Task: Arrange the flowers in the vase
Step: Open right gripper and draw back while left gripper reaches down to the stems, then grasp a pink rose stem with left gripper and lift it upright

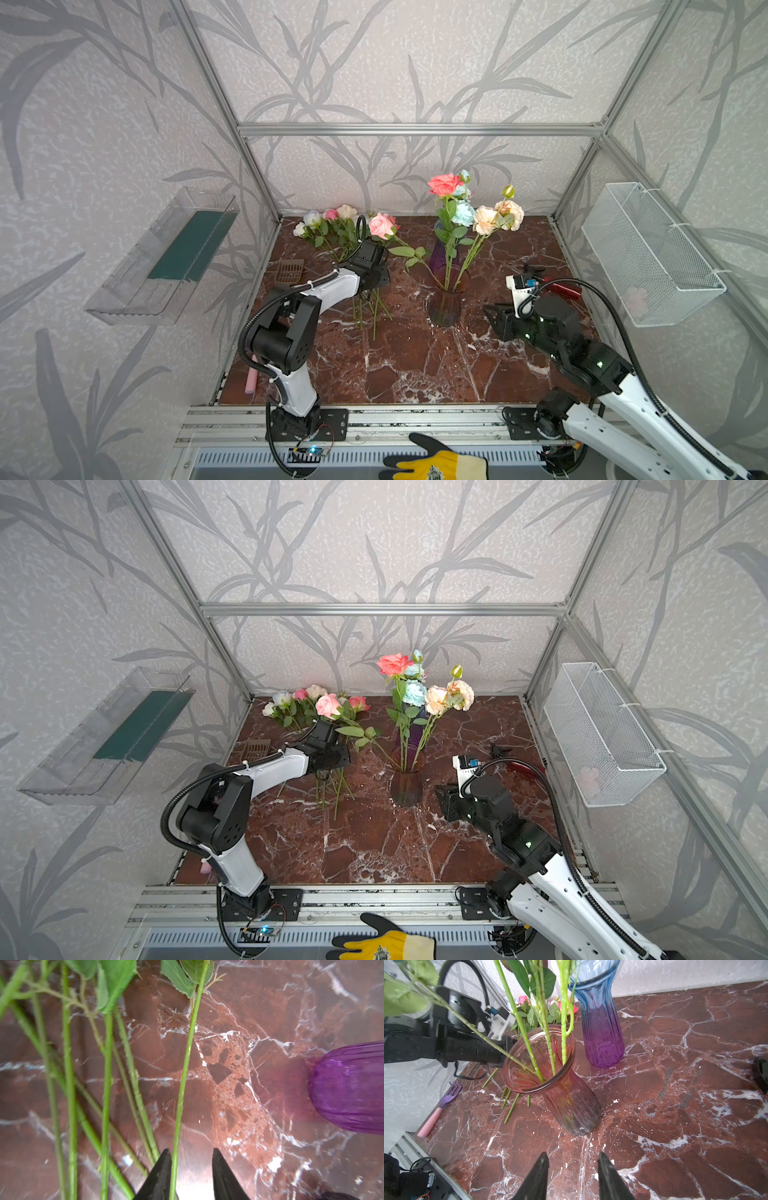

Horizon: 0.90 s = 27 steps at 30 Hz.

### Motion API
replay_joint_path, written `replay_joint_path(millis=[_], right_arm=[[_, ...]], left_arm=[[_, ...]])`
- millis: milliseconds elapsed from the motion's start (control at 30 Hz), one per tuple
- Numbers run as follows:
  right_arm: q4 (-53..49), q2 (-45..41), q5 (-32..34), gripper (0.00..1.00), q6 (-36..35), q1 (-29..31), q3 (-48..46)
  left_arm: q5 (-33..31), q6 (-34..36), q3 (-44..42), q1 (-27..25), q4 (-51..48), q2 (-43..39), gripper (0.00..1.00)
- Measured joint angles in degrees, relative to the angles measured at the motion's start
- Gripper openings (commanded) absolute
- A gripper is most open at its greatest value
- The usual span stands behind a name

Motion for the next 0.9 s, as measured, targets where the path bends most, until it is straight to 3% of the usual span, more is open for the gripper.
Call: replay_joint_path(millis=[133, 300, 533, 733, 900], right_arm=[[0.9, -1.2, -1.3, 0.41, 0.5, -1.6, -0.9], [2.0, -1.4, -2.7, 0.41, 1.0, -2.5, -1.1], [1.9, -1.8, -2.8, 0.41, 1.2, -2.8, -0.8], [0.7, -1.9, -2.8, 0.41, 0.5, -2.9, 2.6], [0.3, -3.1, -2.8, 0.41, 0.7, -2.9, 5.4]], left_arm=[[-0.7, 1.7, 5.3, 0.0, -3.5, 5.8, 0.33], [-1.1, 4.4, 10.3, 0.0, -7.3, 11.1, 0.17], [-1.1, 6.4, 10.3, 0.1, -9.0, 10.8, 0.00], [-1.0, 7.1, 10.3, 0.1, -10.0, 3.8, 0.00], [-2.3, 5.5, 7.7, 0.1, -9.3, -10.8, 0.00]])
